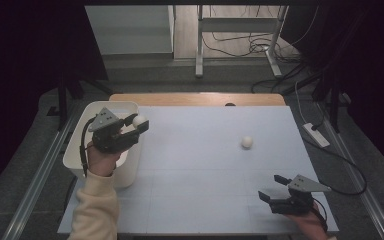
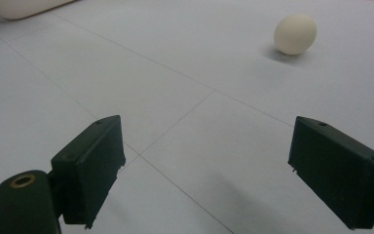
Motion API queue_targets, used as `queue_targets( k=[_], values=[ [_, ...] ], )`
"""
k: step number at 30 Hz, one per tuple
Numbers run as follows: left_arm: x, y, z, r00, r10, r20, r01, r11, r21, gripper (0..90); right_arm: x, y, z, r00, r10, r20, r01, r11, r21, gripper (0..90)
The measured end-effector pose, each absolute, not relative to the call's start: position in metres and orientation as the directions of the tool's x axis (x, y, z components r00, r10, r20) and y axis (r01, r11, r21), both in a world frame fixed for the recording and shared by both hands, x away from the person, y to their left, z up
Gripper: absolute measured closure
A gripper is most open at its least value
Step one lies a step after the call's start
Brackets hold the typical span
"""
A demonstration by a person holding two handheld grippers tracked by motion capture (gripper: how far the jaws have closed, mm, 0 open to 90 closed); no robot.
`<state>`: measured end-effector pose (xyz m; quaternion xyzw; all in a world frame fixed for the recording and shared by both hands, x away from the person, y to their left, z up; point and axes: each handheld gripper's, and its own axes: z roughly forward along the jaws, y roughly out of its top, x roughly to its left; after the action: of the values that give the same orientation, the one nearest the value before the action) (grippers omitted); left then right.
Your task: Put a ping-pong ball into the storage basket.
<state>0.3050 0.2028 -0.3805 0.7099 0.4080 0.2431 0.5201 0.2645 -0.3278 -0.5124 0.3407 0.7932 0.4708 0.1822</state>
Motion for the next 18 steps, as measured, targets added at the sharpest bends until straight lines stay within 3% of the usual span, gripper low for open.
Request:
queue_targets(
  k=[18],
  values=[
    [0.309,0.215,-0.382,0.507,0.856,-0.102,0.348,-0.095,0.933,50.9,0.265,-0.327,-0.512,-0.703,0.711,0.036,0.369,0.320,0.873,13.1]
  ],
)
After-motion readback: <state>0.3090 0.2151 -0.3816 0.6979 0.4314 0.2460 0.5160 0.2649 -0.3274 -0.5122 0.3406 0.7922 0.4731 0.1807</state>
